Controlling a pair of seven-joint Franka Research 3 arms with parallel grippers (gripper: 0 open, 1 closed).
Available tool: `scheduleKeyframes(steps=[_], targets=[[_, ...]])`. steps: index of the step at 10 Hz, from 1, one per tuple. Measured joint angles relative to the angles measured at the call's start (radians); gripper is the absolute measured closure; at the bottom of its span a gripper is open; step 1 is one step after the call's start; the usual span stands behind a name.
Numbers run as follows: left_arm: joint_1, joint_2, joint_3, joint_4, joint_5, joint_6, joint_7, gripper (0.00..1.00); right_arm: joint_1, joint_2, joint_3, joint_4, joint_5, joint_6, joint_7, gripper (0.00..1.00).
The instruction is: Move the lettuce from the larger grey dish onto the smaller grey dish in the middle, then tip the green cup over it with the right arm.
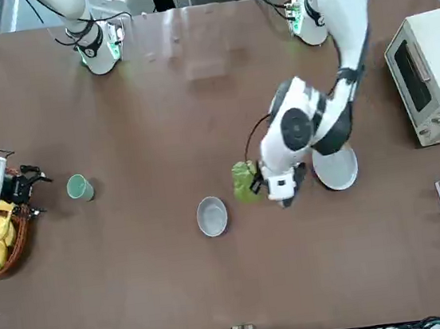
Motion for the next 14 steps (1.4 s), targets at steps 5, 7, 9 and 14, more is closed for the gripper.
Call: scheduleKeyframes(steps=[5,7,9,14], targets=[[-0.120,0.143,0.052,0.068,0.000,0.312,-0.002,0.94,-0.018,0.074,0.002,0.003,0.015,0.048,-0.041,0.00],[-0.164,0.200,0.097,0.069,0.000,0.416,-0.002,0.94,-0.018,0.095,0.008,0.004,0.042,0.049,-0.068,0.00],[-0.171,0.239,0.111,0.076,0.000,0.478,-0.002,0.94,-0.018,0.110,0.011,0.004,0.065,0.050,-0.091,0.00],[-0.182,0.243,0.112,0.082,0.000,0.477,-0.002,0.69,-0.018,0.140,0.023,-0.004,0.069,0.029,-0.131,0.00]])
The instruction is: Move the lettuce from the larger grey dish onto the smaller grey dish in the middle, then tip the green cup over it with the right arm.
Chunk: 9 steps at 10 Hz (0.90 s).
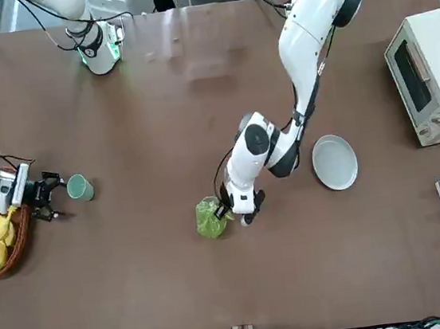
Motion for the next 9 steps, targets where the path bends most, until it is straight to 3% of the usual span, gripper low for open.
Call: scheduleKeyframes(steps=[2,4,6,9], targets=[[-0.013,0.001,0.000,0.001,0.000,0.000,0.000,0.37,-0.003,0.002,0.000,-0.006,0.000,-0.026,-0.003,0.00],[-0.015,-0.002,0.000,0.012,0.000,0.001,0.000,0.25,-0.005,0.003,0.003,-0.014,0.000,-0.043,-0.012,0.00],[0.000,-0.047,0.000,0.038,-0.008,-0.098,-0.005,0.01,-0.005,0.003,0.009,-0.024,0.000,-0.043,-0.015,0.00],[0.090,-0.205,-0.001,0.048,-0.030,-0.313,-0.016,0.00,-0.005,0.004,0.016,-0.027,0.000,-0.040,-0.016,0.00]])
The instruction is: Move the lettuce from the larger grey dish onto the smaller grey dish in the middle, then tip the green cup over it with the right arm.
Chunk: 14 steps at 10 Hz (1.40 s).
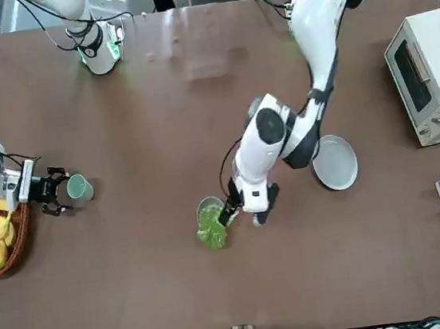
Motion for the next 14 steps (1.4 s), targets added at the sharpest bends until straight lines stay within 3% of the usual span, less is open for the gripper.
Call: scheduleKeyframes(steps=[4,10,12,13,14], targets=[[0.179,-0.190,0.007,-0.099,-0.006,-0.215,0.064,0.00,0.004,0.002,0.008,-0.006,0.000,0.000,-0.001,0.00],[0.423,-0.360,0.007,-0.121,0.004,-0.592,0.650,0.00,0.037,0.015,0.011,-0.009,0.000,0.025,-0.002,0.01],[0.448,-0.430,0.008,-0.131,0.007,-0.673,0.894,0.00,0.047,0.018,0.011,-0.009,0.000,0.033,-0.002,0.11],[0.447,-0.474,0.008,-0.142,0.011,-0.698,1.002,0.00,0.049,0.019,0.011,-0.009,0.001,0.032,-0.001,0.27],[0.447,-0.518,0.008,-0.152,0.012,-0.739,1.073,0.00,0.049,0.019,0.012,-0.008,0.001,0.031,-0.001,0.32]])
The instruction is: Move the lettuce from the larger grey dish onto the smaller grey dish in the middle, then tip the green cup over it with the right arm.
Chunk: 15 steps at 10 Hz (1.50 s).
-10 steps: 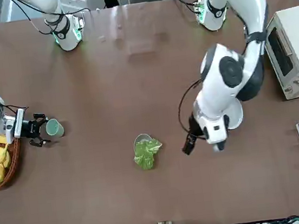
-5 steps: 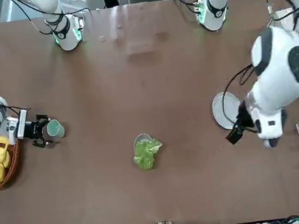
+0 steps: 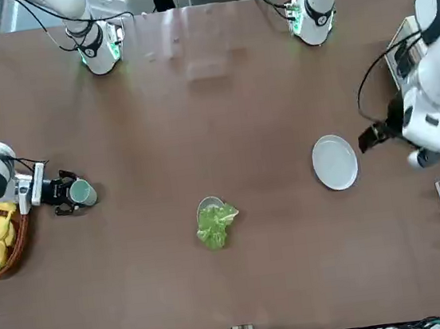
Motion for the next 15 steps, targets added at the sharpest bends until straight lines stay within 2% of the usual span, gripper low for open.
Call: scheduleKeyframes(steps=[3,5,6,8,11,13,15], targets=[[-0.001,-0.108,0.004,-0.053,0.003,-0.104,0.163,0.00,0.015,0.000,0.018,0.002,0.017,0.018,0.049,0.32],[-0.003,-0.130,0.018,-0.085,0.003,-0.135,0.207,0.00,0.057,-0.003,0.029,0.015,0.061,0.030,0.110,0.32],[-0.013,-0.129,0.048,-0.093,0.003,-0.131,0.216,0.00,0.086,-0.011,0.031,0.022,0.085,0.040,0.137,0.32],[-0.065,-0.125,0.153,-0.100,0.002,-0.121,0.257,0.00,0.143,-0.032,0.035,0.032,0.120,0.091,0.210,0.32],[-0.069,-0.122,0.167,-0.100,0.002,-0.032,0.263,0.00,0.239,-0.109,0.039,0.041,0.132,0.200,0.412,0.32],[-0.069,-0.121,0.168,-0.100,0.002,-0.015,0.263,0.00,0.313,-0.165,0.039,0.040,0.168,0.272,0.529,0.32],[-0.069,-0.120,0.169,-0.098,0.000,-0.012,0.261,0.00,0.385,-0.181,0.039,0.039,0.201,0.348,0.599,0.32]])
